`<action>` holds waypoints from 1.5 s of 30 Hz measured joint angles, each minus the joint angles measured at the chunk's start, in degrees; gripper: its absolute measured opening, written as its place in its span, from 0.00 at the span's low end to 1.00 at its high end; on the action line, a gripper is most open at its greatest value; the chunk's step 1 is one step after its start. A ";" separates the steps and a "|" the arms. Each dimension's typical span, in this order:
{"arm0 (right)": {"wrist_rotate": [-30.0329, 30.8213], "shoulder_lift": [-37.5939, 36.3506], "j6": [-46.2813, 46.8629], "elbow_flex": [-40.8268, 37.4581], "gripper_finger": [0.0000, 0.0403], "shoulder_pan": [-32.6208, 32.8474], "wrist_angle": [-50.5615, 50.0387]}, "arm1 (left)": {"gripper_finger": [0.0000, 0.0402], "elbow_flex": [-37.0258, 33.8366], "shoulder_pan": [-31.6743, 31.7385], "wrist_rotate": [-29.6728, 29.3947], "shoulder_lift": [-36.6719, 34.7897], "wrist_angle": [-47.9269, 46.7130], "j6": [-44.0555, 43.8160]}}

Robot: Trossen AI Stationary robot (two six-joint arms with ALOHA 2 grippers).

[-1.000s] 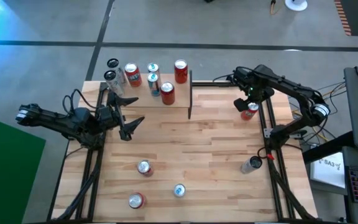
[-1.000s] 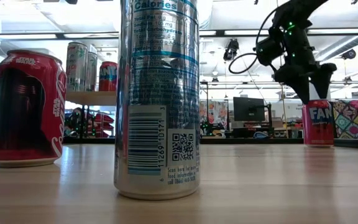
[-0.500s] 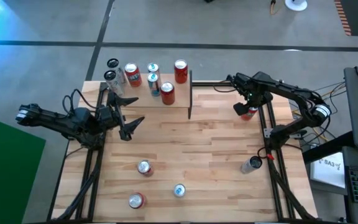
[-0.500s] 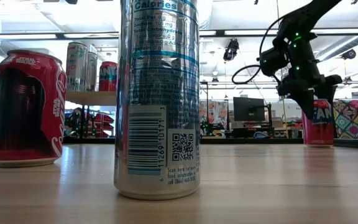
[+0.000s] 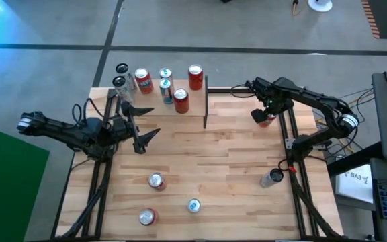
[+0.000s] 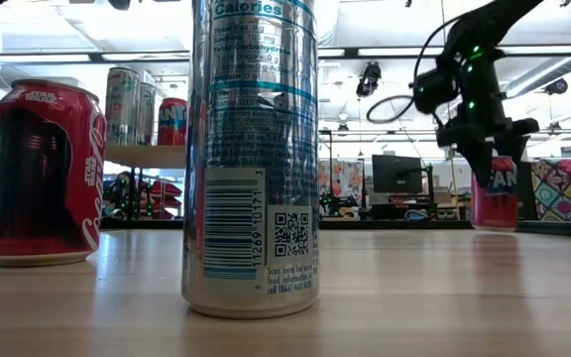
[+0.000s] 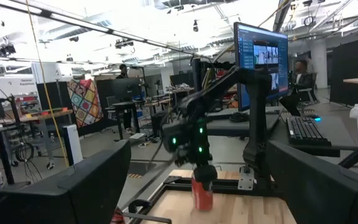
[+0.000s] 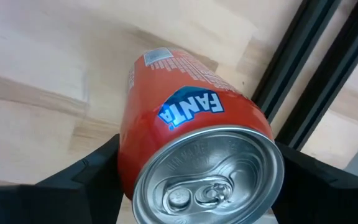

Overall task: Place canned beverage on shelf
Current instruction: Put the red soda can on the shelf aligned with the other red soda cans

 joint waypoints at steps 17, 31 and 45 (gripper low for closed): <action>-11.65 -22.51 5.75 0.00 0.73 10.90 10.33 | 0.89 3.57 0.00 0.07 10.16 -0.11 -0.03; -13.77 -21.21 8.50 0.00 0.73 34.29 39.59 | 0.89 5.87 0.01 0.99 17.54 -0.43 0.14; -13.77 -8.28 7.45 1.85 0.73 41.08 56.27 | 0.89 7.36 0.02 5.05 25.27 -0.25 1.89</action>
